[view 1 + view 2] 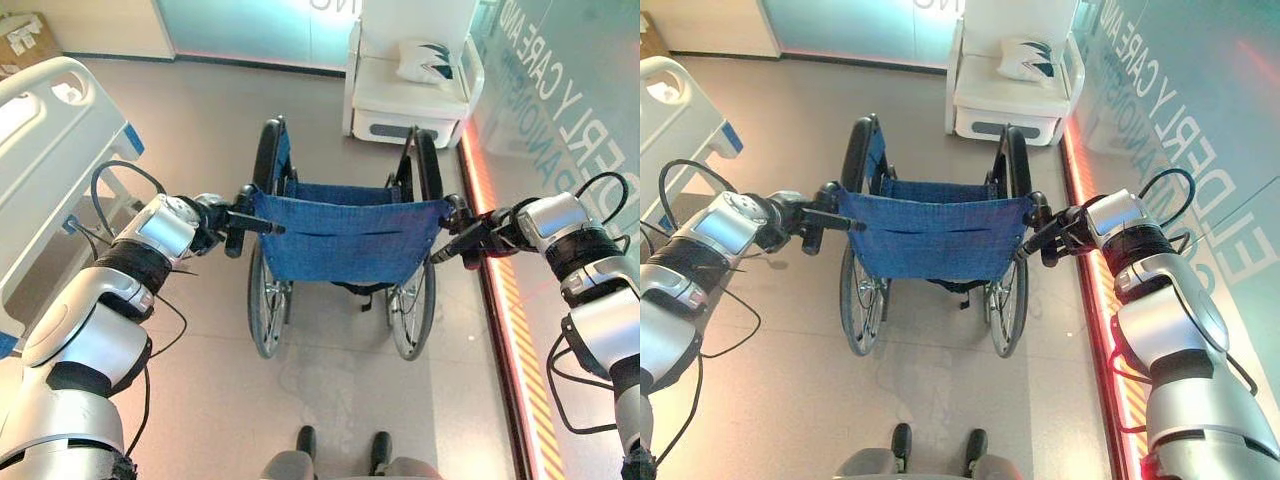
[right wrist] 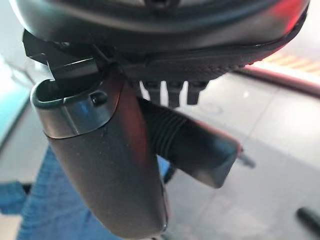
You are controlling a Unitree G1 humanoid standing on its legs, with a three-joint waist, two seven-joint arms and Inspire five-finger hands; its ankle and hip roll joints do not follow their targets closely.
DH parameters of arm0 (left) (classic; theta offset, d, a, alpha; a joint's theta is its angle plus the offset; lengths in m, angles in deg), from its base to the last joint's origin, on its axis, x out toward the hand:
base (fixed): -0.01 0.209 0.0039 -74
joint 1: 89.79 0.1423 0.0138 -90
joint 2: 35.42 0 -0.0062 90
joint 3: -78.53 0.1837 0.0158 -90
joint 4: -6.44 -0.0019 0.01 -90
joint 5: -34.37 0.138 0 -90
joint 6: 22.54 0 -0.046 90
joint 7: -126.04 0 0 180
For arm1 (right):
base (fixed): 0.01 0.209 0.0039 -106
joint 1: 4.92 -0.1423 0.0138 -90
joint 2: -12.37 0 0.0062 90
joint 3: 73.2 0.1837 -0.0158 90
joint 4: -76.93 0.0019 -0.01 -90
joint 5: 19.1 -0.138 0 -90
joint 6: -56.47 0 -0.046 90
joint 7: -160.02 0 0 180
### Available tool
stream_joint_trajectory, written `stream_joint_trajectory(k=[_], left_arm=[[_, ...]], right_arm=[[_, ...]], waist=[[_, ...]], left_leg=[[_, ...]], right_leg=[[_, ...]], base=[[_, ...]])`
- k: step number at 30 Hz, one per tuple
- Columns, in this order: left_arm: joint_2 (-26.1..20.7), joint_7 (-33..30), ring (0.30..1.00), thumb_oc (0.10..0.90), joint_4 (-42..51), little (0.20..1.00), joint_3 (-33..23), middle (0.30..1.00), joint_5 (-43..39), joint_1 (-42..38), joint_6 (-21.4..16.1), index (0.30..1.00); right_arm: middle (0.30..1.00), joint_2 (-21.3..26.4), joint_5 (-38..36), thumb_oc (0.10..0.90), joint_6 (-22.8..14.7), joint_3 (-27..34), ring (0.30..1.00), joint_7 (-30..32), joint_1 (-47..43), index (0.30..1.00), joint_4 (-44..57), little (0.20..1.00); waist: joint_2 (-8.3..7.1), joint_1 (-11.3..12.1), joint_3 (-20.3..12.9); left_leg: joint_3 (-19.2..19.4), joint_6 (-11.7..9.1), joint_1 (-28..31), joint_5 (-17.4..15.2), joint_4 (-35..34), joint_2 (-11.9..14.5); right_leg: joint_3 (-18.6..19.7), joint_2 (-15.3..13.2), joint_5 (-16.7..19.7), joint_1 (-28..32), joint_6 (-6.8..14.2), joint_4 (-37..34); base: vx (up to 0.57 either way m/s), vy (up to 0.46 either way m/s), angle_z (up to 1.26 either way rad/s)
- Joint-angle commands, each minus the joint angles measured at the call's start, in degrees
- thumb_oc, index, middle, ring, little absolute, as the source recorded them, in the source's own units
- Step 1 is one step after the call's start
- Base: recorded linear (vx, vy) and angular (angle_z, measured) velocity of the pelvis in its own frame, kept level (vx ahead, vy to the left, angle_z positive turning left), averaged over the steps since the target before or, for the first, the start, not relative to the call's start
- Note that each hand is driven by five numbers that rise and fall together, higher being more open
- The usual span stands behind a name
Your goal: Push the wheelchair next to the bed
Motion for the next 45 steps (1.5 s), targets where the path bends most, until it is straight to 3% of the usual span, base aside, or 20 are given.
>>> stream_joint_trajectory(k=[1,3,5,11,20,25,34,45], left_arm=[[5.4,-1.3,0.900,0.800,-5.2,0.900,-0.9,0.900,4.0,-5.9,0.5,0.900],[5.4,-1.5,0.900,0.800,-5.2,0.900,-0.9,0.900,4.0,-5.9,0.7,0.900],[6.1,-5.0,0.900,0.800,-5.8,0.900,-1.0,0.900,3.7,-6.2,-0.1,0.900],[6.8,-9.0,0.900,0.800,-6.3,0.900,-1.2,0.900,2.5,-6.2,-2.7,0.900],[9.6,-8.7,0.900,0.800,-6.6,0.900,-1.7,0.900,3.1,-4.0,-3.2,0.900],[10.5,-9.6,0.900,0.800,-6.3,0.900,-2.1,0.900,3.4,-3.3,-2.8,0.900],[11.3,-10.1,0.900,0.800,-5.9,0.900,-2.3,0.900,4.3,-2.9,-2.3,0.900],[12.2,-10.2,0.900,0.800,-5.4,0.900,-2.1,0.900,7.7,-2.1,-3.3,0.900]], right_arm=[[0.900,2.6,-8.0,0.800,-6.3,-2.2,0.900,14.5,-2.1,0.900,0.6,0.900],[0.900,2.5,-8.4,0.800,-6.4,-2.2,0.900,14.9,-2.1,0.900,0.8,0.900],[0.900,0.9,-12.3,0.800,-9.3,-1.8,0.900,20.1,-3.7,0.900,3.6,0.900],[0.900,-0.9,-13.1,0.800,-10.0,-1.4,0.900,21.8,-4.2,0.900,4.8,0.900],[0.900,-3.0,-7.6,0.800,-7.4,-1.7,0.900,20.2,-3.6,0.900,2.4,0.900],[0.900,-3.5,-6.8,0.800,-9.4,-2.0,0.900,20.5,-3.6,0.900,2.4,0.900],[0.900,-3.6,-8.4,0.800,-13.3,-1.4,0.900,26.8,-4.8,0.900,5.1,0.900],[0.900,-2.6,-4.2,0.800,-10.4,-1.7,0.900,26.2,-6.4,0.900,4.8,0.900]], waist=[[2.27,-4.3,1.1],[2.29,-4.3,1.1],[2.67,-4.6,0.9],[2.92,-4.4,0.8],[3.11,-3.8,1.0],[3.07,-3.6,1.1],[3.05,-3.3,1.5],[2.77,-2.9,1.6]], left_leg=[[0.0,0.5,-2.4,-5.5,3.0,-2.2],[0.1,0.5,-2.4,-5.5,3.0,-2.2],[0.1,0.4,-2.1,-5.5,2.9,-2.2],[0.1,0.4,-1.9,-5.5,2.8,-2.3],[-0.3,0.4,-2.0,-5.2,3.0,-2.3],[-0.4,0.5,-1.9,-5.2,3.1,-2.3],[-0.9,0.5,-2.3,-5.2,3.4,-2.4],[-1.2,0.7,-2.0,-5.4,3.5,-2.6]], right_leg=[[1.0,1.4,-2.5,-0.7,0.0,2.0],[1.0,1.4,-2.5,-0.8,0.0,2.0],[1.2,1.5,-2.5,-0.6,-0.1,1.9],[0.9,1.4,-2.7,-0.2,-0.4,1.8],[0.2,1.3,-3.0,0.0,-0.8,2.1],[-0.2,1.2,-3.0,0.2,-0.9,2.2],[-0.5,1.0,-3.2,0.0,-0.9,2.6],[-0.8,0.9,-3.2,0.0,-0.8,3.0]], base=[[0.02,0.009,-0.04],[0.03,0.015,-0.07],[0.07,0.041,-0.11],[0.03,0.012,-0.01],[0.00,0.000,0.00],[0.00,0.000,0.01],[0.00,-0.003,0.03],[0.00,-0.002,0.02]])
